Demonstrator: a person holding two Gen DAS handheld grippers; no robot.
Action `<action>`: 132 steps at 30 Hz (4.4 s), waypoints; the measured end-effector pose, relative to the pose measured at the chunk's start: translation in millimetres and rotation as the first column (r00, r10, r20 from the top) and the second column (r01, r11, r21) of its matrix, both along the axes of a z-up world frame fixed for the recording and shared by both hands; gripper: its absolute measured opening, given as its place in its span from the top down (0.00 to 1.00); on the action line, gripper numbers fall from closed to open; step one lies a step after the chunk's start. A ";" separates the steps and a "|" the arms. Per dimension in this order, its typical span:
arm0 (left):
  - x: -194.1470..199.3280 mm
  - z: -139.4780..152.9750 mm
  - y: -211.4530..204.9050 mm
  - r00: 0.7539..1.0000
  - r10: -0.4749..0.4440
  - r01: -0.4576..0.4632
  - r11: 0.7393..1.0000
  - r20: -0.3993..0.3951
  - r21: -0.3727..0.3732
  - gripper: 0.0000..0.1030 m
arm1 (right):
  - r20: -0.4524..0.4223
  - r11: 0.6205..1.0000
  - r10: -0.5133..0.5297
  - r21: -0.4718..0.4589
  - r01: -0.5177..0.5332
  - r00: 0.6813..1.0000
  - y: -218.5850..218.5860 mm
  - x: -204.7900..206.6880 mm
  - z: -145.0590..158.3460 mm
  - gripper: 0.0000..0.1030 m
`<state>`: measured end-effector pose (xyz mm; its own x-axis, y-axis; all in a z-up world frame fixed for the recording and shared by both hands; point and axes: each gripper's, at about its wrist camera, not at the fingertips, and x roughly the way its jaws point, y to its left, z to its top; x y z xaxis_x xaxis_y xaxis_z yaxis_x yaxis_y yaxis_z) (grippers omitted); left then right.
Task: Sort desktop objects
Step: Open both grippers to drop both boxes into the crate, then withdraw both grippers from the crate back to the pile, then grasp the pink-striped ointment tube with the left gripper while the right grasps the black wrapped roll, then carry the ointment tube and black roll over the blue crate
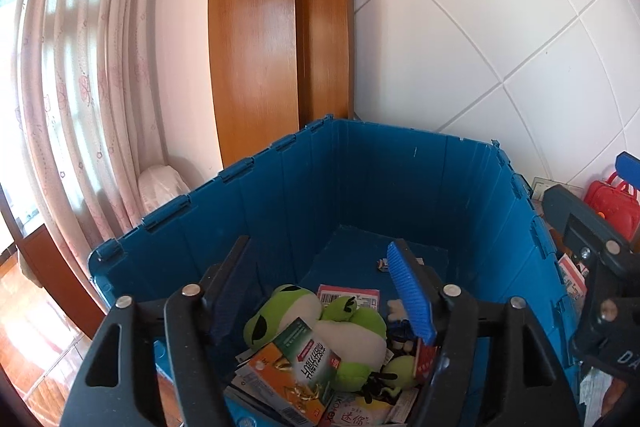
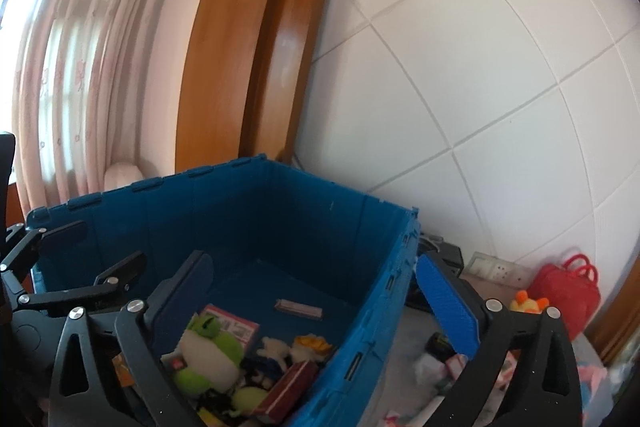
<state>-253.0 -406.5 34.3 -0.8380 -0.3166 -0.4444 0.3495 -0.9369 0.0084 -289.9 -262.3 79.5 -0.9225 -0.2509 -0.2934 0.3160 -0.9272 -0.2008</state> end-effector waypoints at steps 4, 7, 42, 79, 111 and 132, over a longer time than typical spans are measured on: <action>10.2 5.6 9.1 1.000 -0.001 0.001 1.000 -0.017 0.000 0.30 | -0.026 0.999 -0.021 -0.034 0.020 0.999 18.9 16.8 6.1 0.00; 17.9 10.9 19.4 0.999 -0.023 0.023 1.000 -0.037 0.015 0.30 | -0.040 0.997 -0.046 -0.065 0.043 0.998 41.5 32.9 7.1 0.00; -38.7 -118.5 300.5 0.831 -0.500 0.480 0.866 0.244 0.140 0.17 | 0.458 0.766 -0.545 -0.068 0.639 0.702 422.1 70.1 -164.4 0.00; -100.7 -306.2 368.6 0.563 -0.611 0.589 0.769 0.556 0.248 0.83 | 0.812 0.786 -0.340 -0.032 0.618 0.475 389.9 -28.5 -333.8 0.60; 6.0 -81.3 304.0 0.803 -0.591 0.591 0.806 0.080 0.020 0.83 | 0.460 0.918 -0.262 -0.153 0.366 0.849 320.1 71.4 -104.9 0.68; 21.5 41.2 78.0 0.981 -0.136 0.136 0.991 -0.141 -0.015 0.83 | 0.210 0.991 0.101 -0.110 -0.079 0.972 69.0 20.0 27.8 0.68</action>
<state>-231.5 -328.5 75.4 -0.9277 -0.1974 -0.3168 0.2168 -0.9758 -0.0268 -269.9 -193.3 107.3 -0.8130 -0.3682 -0.4512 0.4248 -0.9049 -0.0270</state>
